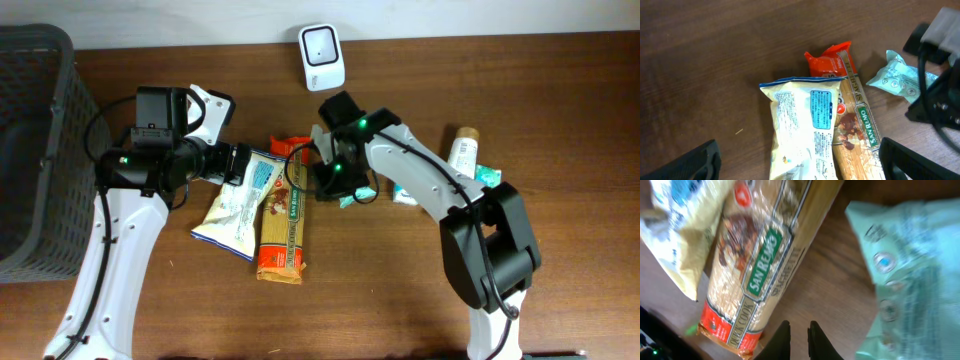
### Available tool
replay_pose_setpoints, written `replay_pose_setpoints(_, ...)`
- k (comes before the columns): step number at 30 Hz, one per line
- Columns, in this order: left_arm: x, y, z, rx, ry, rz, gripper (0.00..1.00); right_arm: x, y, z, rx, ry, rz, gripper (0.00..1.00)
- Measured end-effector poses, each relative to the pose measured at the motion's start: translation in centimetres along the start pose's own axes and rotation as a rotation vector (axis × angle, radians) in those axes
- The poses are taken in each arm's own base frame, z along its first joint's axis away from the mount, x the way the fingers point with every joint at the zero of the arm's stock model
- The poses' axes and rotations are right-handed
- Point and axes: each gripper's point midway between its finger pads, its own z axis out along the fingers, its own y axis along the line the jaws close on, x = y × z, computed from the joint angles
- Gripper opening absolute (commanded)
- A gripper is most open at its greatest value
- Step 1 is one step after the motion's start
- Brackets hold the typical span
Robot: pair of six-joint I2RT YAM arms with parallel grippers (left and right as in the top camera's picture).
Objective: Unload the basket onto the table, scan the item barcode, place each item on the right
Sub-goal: 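Carry the light-green pack up to the scanner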
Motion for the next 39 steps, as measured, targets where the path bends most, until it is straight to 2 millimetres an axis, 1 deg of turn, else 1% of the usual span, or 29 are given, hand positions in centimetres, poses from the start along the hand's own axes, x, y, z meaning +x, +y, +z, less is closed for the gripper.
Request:
replay_pose_setpoints(1,0.0,0.0,0.0,0.000,0.000,0.000,0.99,0.4,-0.3,0.4,0.012,0.010,0.010,0.16)
replay_pose_setpoints(3,0.0,0.0,0.0,0.000,0.000,0.000,0.99,1.6,-1.8,1.3,0.069,0.042,0.038,0.21)
replay_pose_setpoints(5,0.0,0.0,0.0,0.000,0.000,0.000,0.99,2.0,-3.1,1.5,0.124,0.054,0.051,0.22)
replay_pose_setpoints(7,0.0,0.0,0.0,0.000,0.000,0.000,0.99,1.8,-4.7,1.1,0.183,0.045,0.068,0.27)
replay_pose_setpoints(8,0.0,0.0,0.0,0.000,0.000,0.000,0.99,2.1,-5.9,0.7,0.213,0.053,0.093,0.28)
replay_pose_setpoints(10,0.0,0.0,0.0,0.000,0.000,0.000,0.99,2.2,-8.2,-0.3,0.242,0.053,0.144,0.35)
replay_pose_setpoints(11,0.0,0.0,0.0,0.000,0.000,0.000,0.99,2.4,-8.7,-0.6,0.227,0.064,0.145,0.40)
replay_pose_setpoints(12,0.0,0.0,0.0,0.000,0.000,0.000,0.99,2.7,-8.6,-0.7,0.198,0.081,0.130,0.44)
replay_pose_setpoints(13,0.0,0.0,0.0,0.000,0.000,0.000,0.99,3.3,-7.8,-0.8,0.142,0.110,0.100,0.50)
replay_pose_setpoints(14,0.0,0.0,0.0,0.000,0.001,0.000,0.99,3.5,-6.9,-1.1,0.099,0.126,0.072,0.58)
replay_pose_setpoints(15,0.0,0.0,0.0,0.000,0.001,0.000,0.99,2.7,-5.9,-2.2,0.074,0.108,0.029,0.71)
replay_pose_setpoints(16,0.0,0.0,0.0,0.000,0.000,0.000,0.99,1.9,-5.5,-3.2,0.075,0.082,-0.001,0.76)
replay_pose_setpoints(17,0.0,0.0,0.0,0.000,0.000,0.000,0.99,0.6,-5.3,-4.7,0.098,0.036,-0.044,0.84)
replay_pose_setpoints(18,0.0,0.0,0.0,0.000,0.000,0.000,0.99,-0.7,-5.1,-5.9,0.119,-0.013,-0.089,0.88)
replay_pose_setpoints(19,0.0,0.0,0.0,0.000,0.000,0.000,0.99,-2.5,-5.2,-7.9,0.148,-0.093,-0.176,0.88)
replay_pose_setpoints(20,0.0,0.0,0.0,0.000,0.000,0.000,0.99,-3.1,-5.7,-8.5,0.164,-0.121,-0.228,0.88)
replay_pose_setpoints(21,0.0,0.0,0.0,0.000,0.000,0.000,0.99,-3.5,-6.3,-8.7,0.175,-0.130,-0.273,0.88)
replay_pose_setpoints(23,0.0,0.0,0.0,0.000,0.000,0.000,0.99,-3.7,-8.2,-8.3,0.175,-0.116,-0.335,0.88)
replay_pose_setpoints(24,0.0,0.0,0.0,0.000,0.000,0.000,0.99,-3.7,-9.0,-7.6,0.156,-0.103,-0.356,0.84)
replay_pose_setpoints(25,0.0,0.0,0.0,0.000,0.000,0.000,0.99,-3.5,-10.3,-6.2,0.113,-0.075,-0.364,0.81)
replay_pose_setpoints(26,0.0,0.0,0.0,0.000,0.000,0.000,0.99,-3.5,-10.7,-5.5,0.092,-0.065,-0.366,0.80)
replay_pose_setpoints(27,0.0,0.0,0.0,0.000,0.000,0.000,0.99,-3.4,-11.0,-4.8,0.051,-0.061,-0.374,0.80)
replay_pose_setpoints(30,0.0,0.0,0.0,0.000,0.000,0.000,0.99,-3.2,-10.8,-2.6,-0.059,-0.048,-0.390,0.76)
replay_pose_setpoints(31,0.0,0.0,0.0,0.000,0.000,0.000,0.99,-3.0,-10.8,-1.7,-0.085,-0.034,-0.386,0.70)
replay_pose_setpoints(32,0.0,0.0,0.0,0.000,0.000,0.000,0.99,-2.7,-11.1,-0.8,-0.102,-0.017,-0.377,0.60)
replay_pose_setpoints(34,0.0,0.0,0.0,0.000,0.000,0.000,0.99,-2.3,-11.1,0.2,-0.138,0.005,-0.359,0.20)
replay_pose_setpoints(35,0.0,0.0,0.0,0.000,0.000,0.000,0.99,-2.1,-10.7,0.2,-0.161,0.007,-0.357,0.06)
replay_pose_setpoints(36,0.0,0.0,0.0,0.000,0.000,0.000,0.99,-2.1,-10.6,0.2,-0.168,0.006,-0.354,0.04)
replay_pose_setpoints(39,0.0,0.0,0.0,0.000,0.000,0.000,0.99,-1.6,-10.1,0.1,-0.200,0.017,-0.341,0.04)
